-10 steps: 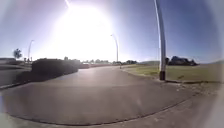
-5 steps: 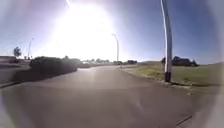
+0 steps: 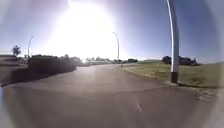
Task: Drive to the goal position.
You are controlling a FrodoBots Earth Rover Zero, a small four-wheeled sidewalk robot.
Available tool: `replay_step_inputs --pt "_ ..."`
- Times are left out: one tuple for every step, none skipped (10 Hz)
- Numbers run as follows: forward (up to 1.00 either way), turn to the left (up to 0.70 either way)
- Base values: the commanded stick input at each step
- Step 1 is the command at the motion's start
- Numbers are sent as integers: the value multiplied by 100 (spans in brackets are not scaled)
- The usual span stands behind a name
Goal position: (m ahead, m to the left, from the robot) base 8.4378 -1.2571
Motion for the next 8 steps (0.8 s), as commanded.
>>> replay_step_inputs --pt "70 0" --pt "70 0" --pt "70 0" --pt "70 0" --pt "70 0" --pt "70 0" --pt "70 0" --pt "70 0"
